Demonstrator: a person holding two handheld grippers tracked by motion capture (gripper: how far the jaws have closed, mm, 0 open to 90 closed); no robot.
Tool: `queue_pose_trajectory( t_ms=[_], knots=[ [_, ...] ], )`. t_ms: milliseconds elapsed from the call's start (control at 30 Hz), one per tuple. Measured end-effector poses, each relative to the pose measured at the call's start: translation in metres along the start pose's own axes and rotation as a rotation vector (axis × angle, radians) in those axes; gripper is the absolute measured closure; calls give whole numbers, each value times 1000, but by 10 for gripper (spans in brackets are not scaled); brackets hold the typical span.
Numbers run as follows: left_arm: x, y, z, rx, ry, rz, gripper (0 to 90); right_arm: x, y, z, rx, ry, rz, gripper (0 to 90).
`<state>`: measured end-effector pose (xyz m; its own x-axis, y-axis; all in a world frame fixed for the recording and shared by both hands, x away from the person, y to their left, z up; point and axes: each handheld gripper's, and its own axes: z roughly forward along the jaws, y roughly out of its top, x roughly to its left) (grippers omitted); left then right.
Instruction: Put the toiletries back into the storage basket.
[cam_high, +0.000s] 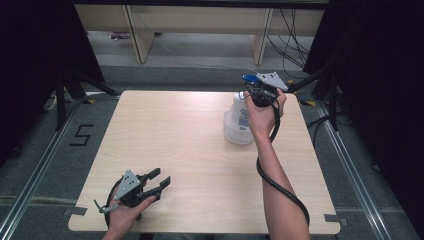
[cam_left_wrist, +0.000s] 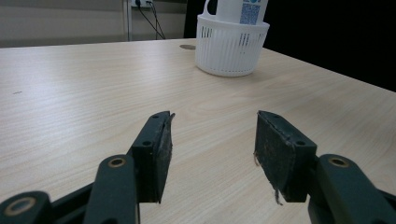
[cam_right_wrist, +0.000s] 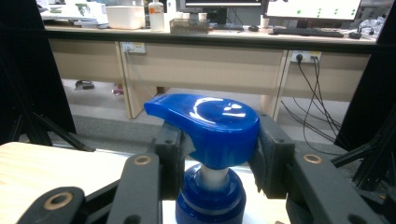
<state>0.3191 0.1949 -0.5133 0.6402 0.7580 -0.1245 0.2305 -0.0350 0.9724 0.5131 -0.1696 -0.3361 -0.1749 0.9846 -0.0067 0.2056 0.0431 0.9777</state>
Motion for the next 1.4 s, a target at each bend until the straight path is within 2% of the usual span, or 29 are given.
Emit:
queue_pose_trajectory(
  t_ms=[33, 233, 300, 333, 500, 600, 633, 667, 733, 833, 867, 1033, 1233, 1267, 1300, 1400],
  knots=[
    [0, 0, 0, 0, 0, -1, 457, 1, 0, -1, 2, -1, 6, 601],
    [-1, 0, 0, -2, -2, 5, 456, 6, -1, -3, 3, 8, -35, 597],
    [-1, 0, -1, 1, 1, 2, 456, 8, -2, -5, -5, -3, -72, 594],
    [-1, 0, -1, 3, 0, 4, 457, 9, -3, -6, 1, -3, -61, 592],
    [-1, 0, 1, -2, -5, 6, 456, 10, -3, -8, -2, -12, -70, 553],
    [-2, -1, 2, -9, -13, -9, 455, 9, -3, -9, 2, -10, -47, 477],
    [-1, 0, 1, -2, -7, 1, 454, 8, -3, -10, -2, -15, -56, 452],
    [-1, 0, 1, 2, -3, 4, 454, 9, -2, -11, -2, -11, -40, 423],
    [-2, 0, 1, 4, -3, 6, 453, 8, -2, -13, -4, -20, -60, 357],
    [-2, 0, 2, 4, -5, 8, 453, 8, -2, -15, 29, -13, -40, 297],
    [-2, 0, 2, 3, -5, 8, 453, 7, -3, -15, 38, -5, -52, 284],
    [-2, 0, 2, 2, -4, 15, 452, 5, -10, -21, 51, 17, -65, 264],
    [-1, 0, 3, 0, 3, 19, 447, 3, -18, -35, 65, 46, -52, 247],
    [-1, 0, 3, -1, 5, 19, 447, 0, -19, -37, 60, 52, -71, 247],
    [-1, 0, 3, -2, 5, 21, 446, -1, -22, -42, 72, 58, -47, 246],
    [0, 0, 3, -2, 8, 24, 446, -7, -29, -52, 74, 69, -47, 247]
  ],
)
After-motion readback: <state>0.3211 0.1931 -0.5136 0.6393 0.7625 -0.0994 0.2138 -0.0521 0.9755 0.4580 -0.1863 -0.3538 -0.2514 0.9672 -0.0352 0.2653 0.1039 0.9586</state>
